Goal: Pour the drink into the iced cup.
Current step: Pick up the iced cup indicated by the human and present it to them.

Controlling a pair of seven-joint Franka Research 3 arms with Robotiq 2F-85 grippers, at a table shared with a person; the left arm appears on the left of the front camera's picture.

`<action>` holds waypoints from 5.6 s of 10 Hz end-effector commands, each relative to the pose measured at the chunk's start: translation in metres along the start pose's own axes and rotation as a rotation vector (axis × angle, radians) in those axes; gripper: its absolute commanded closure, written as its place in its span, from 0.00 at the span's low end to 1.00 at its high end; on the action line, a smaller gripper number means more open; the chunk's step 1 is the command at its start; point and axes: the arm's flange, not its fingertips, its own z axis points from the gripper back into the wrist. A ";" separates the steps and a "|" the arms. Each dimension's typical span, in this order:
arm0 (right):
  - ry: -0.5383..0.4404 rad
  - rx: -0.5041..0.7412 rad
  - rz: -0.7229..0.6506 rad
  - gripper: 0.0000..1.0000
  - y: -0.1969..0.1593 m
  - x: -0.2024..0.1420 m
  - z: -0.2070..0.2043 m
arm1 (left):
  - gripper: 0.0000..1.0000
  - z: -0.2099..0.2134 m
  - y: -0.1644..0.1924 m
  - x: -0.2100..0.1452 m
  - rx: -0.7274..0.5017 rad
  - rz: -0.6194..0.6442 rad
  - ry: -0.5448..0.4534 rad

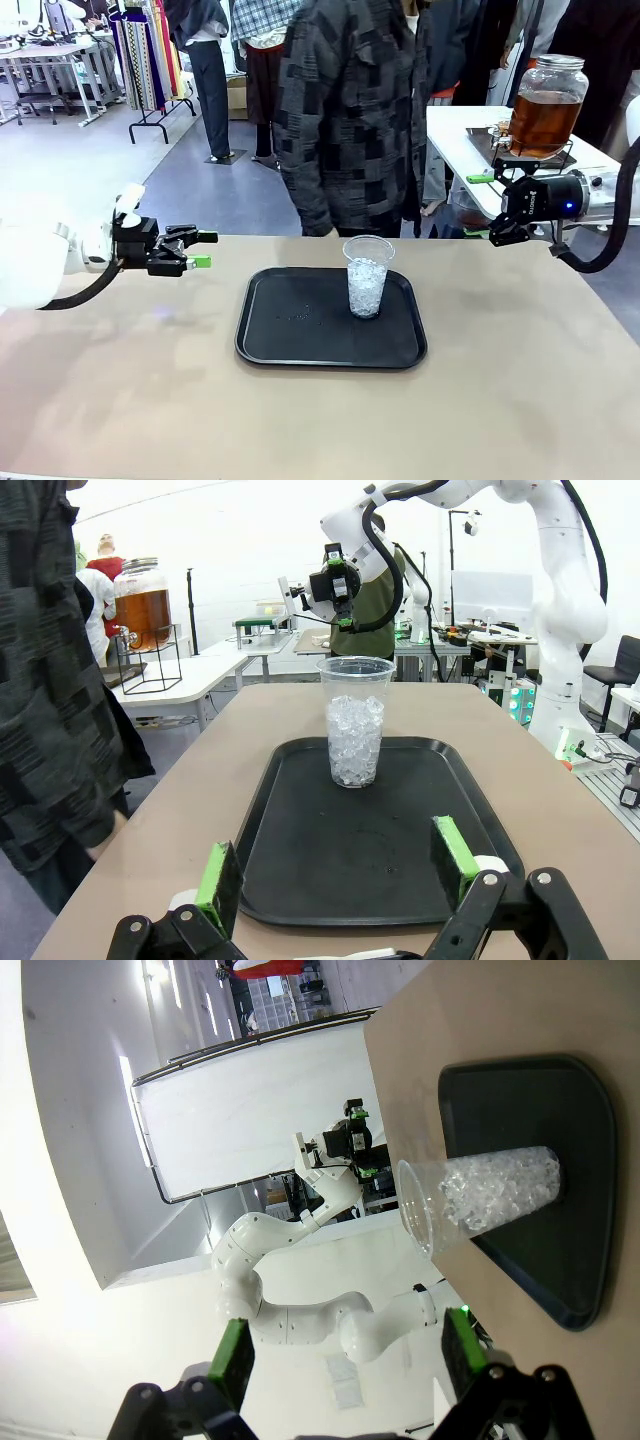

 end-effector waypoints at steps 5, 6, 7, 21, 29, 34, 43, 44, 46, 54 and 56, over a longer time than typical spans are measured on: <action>-0.005 -0.003 0.005 0.00 0.002 0.001 0.000 | 0.00 -0.001 0.000 0.002 -0.001 -0.002 0.000; -0.005 -0.003 0.005 0.00 0.002 0.001 0.000 | 0.00 -0.001 0.000 0.002 -0.001 -0.002 0.000; -0.005 -0.003 0.005 0.00 0.002 0.001 0.000 | 0.00 -0.001 0.000 0.002 -0.001 -0.002 0.000; -0.005 -0.003 0.005 0.00 0.002 0.001 0.000 | 0.00 -0.001 0.000 0.002 -0.001 -0.002 0.000; 0.013 0.007 0.182 0.00 0.000 -0.003 -0.001 | 0.00 -0.001 0.000 0.002 -0.001 -0.002 0.000; -0.078 -0.011 0.821 0.00 -0.001 -0.022 -0.011 | 0.00 -0.001 0.000 0.002 -0.001 -0.002 0.000; -0.145 0.022 1.127 0.00 -0.005 -0.020 -0.010 | 0.00 -0.001 0.000 0.002 -0.001 -0.002 0.000; -0.147 0.014 1.255 0.00 -0.011 -0.018 -0.014 | 0.00 -0.001 0.000 0.002 -0.001 -0.002 0.000; -0.124 0.009 1.457 0.00 -0.020 -0.016 -0.023 | 0.00 -0.001 0.000 0.002 -0.001 -0.002 0.000; -0.163 0.000 1.684 0.00 -0.056 -0.002 -0.034 | 0.00 -0.001 0.000 0.002 -0.001 -0.002 0.000; -0.097 -0.006 1.649 0.00 -0.058 -0.004 -0.033 | 0.00 -0.001 0.000 0.002 -0.001 -0.002 0.000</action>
